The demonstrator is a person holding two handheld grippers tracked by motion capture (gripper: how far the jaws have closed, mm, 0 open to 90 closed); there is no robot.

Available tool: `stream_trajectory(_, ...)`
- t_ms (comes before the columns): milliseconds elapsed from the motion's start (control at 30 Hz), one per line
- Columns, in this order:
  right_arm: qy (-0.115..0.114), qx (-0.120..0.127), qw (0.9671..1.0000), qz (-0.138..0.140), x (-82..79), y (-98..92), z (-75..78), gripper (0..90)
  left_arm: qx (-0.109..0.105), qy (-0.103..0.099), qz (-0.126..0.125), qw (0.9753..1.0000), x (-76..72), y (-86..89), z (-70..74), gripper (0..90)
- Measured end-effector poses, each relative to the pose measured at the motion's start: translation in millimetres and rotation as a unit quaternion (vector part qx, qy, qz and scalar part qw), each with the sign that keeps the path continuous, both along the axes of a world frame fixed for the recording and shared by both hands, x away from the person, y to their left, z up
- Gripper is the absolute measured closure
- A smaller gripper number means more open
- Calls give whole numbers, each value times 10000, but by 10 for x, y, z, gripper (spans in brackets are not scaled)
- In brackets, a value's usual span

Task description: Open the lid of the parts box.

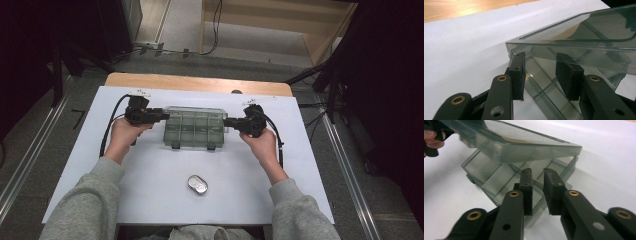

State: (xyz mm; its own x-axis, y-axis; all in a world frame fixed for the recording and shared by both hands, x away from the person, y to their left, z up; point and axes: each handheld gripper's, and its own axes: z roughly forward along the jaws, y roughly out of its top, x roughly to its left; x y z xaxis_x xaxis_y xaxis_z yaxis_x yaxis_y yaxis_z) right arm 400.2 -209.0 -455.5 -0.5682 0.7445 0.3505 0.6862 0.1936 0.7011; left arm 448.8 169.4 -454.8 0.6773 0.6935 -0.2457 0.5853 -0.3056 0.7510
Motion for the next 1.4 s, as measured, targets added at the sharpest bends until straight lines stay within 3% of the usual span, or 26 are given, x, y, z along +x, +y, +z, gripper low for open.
stream_trajectory(167, -26, -33, 9999, -124, 49, -21, -64, 612, -10, 5, -4, 10000, -1, -2, 3, 607)
stream_trajectory(467, -286, -132, 9992, -265, 116, 46, -112, 559, -7, 20, -13, 10000, -3, -2, 7, 606)
stream_trajectory(733, -482, -165, 9983, -292, 134, 88, -48, 558, -88, 56, 49, 9999, -3, -6, 14, 606)
stream_trajectory(900, -594, -268, 9974, -302, 126, 117, -8, 566, 41, -12, 51, 10000, -12, -18, 50, 599)
stream_trajectory(1033, -683, -301, 9967, -314, 117, 141, 18, 569, 1, -31, 55, 10000, 0, -23, 60, 595)
stream_trajectory(1400, -753, -292, 9960, -372, 171, 171, 70, 569, -56, -166, 250, 9995, 30, -47, 77, 595)
